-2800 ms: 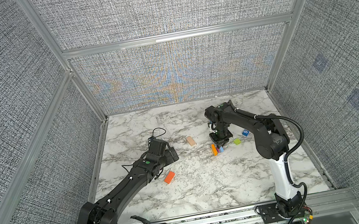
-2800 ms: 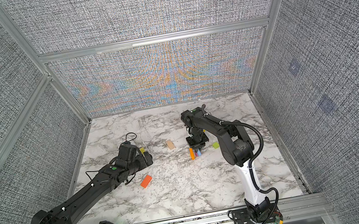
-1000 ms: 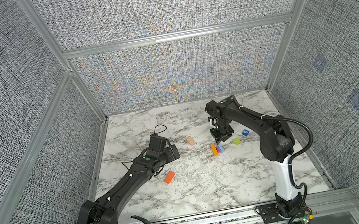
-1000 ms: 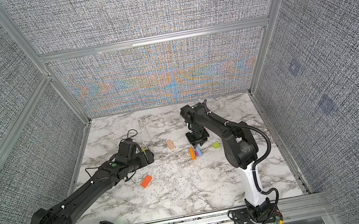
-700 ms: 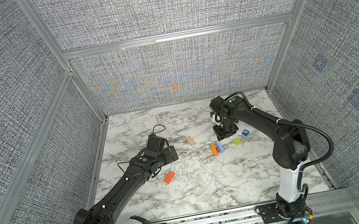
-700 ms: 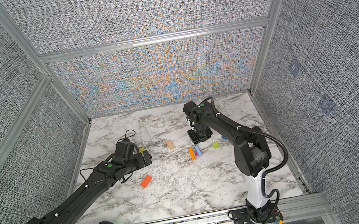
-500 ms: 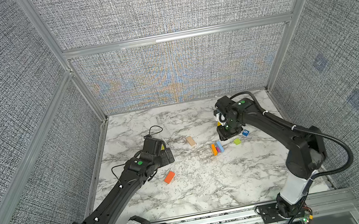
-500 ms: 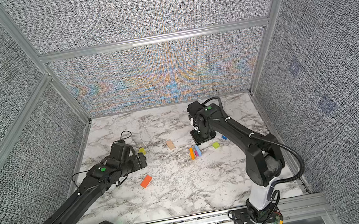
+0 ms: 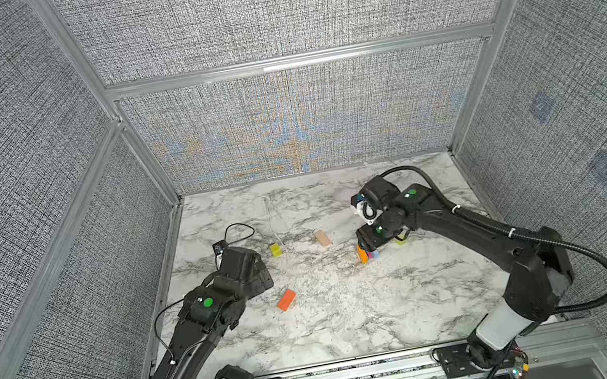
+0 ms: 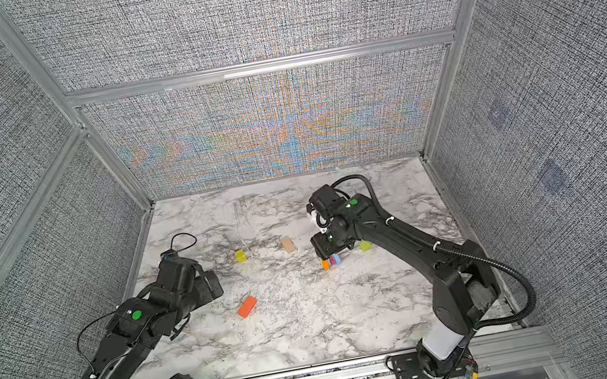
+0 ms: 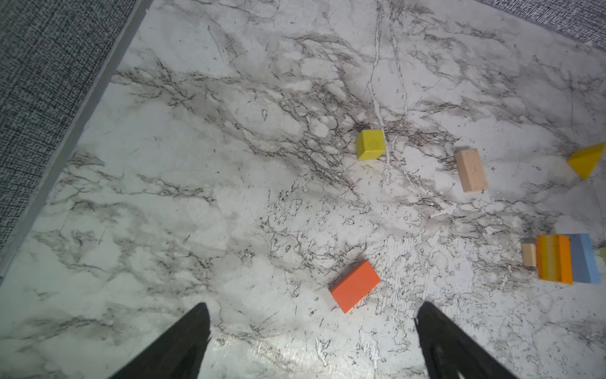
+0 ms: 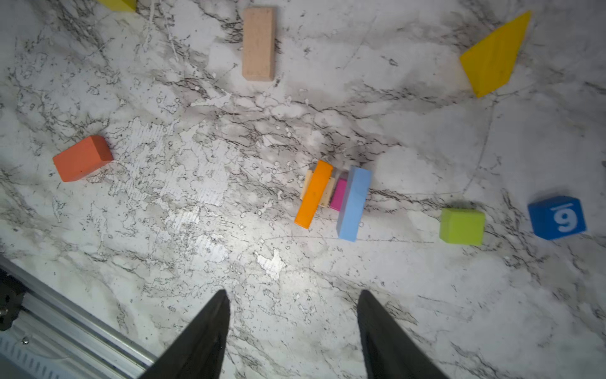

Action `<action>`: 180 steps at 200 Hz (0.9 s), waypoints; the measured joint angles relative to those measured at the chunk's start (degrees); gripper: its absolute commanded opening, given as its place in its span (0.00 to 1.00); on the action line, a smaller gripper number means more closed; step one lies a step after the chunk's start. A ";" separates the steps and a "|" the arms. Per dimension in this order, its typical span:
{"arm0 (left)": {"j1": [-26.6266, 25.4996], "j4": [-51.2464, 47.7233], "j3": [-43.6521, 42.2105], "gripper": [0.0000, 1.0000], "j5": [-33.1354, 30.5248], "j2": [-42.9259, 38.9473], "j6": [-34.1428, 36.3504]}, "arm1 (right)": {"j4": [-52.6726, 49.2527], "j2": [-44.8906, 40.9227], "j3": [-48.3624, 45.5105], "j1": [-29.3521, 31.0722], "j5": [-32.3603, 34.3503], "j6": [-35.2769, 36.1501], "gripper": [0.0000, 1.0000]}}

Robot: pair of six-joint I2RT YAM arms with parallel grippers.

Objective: Build the wood block tower
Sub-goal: 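Reach the right gripper across to the coral red block near the left arm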

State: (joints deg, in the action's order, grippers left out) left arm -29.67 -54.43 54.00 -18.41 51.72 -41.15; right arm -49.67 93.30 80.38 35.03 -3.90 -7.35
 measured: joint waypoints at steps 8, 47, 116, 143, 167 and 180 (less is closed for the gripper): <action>0.44 -0.85 0.20 0.99 0.35 -0.63 -0.46 | 0.61 1.22 0.68 1.51 -0.04 -0.24 0.73; 2.64 -3.52 2.16 0.99 2.69 -4.85 -1.16 | 3.17 10.54 7.67 9.40 -0.07 -1.18 0.79; 6.08 -4.35 3.93 0.99 6.60 -8.46 0.76 | 5.11 22.49 17.14 17.40 0.22 -2.69 0.86; 6.19 -4.31 4.83 0.99 7.93 -9.73 1.33 | 5.49 26.32 20.33 20.17 0.13 -3.08 0.87; 6.29 -4.39 5.51 0.99 7.58 -10.64 1.62 | 5.57 29.42 22.69 22.49 -0.07 -3.30 0.88; 6.29 -4.48 6.23 0.99 6.88 -10.88 1.75 | 5.70 30.75 23.89 23.12 -0.81 -3.50 0.88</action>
State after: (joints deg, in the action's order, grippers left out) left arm -23.38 -58.92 60.23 -11.53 40.84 -39.40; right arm -43.97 124.05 104.27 58.15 -4.71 -10.85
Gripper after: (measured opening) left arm 0.988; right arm 0.876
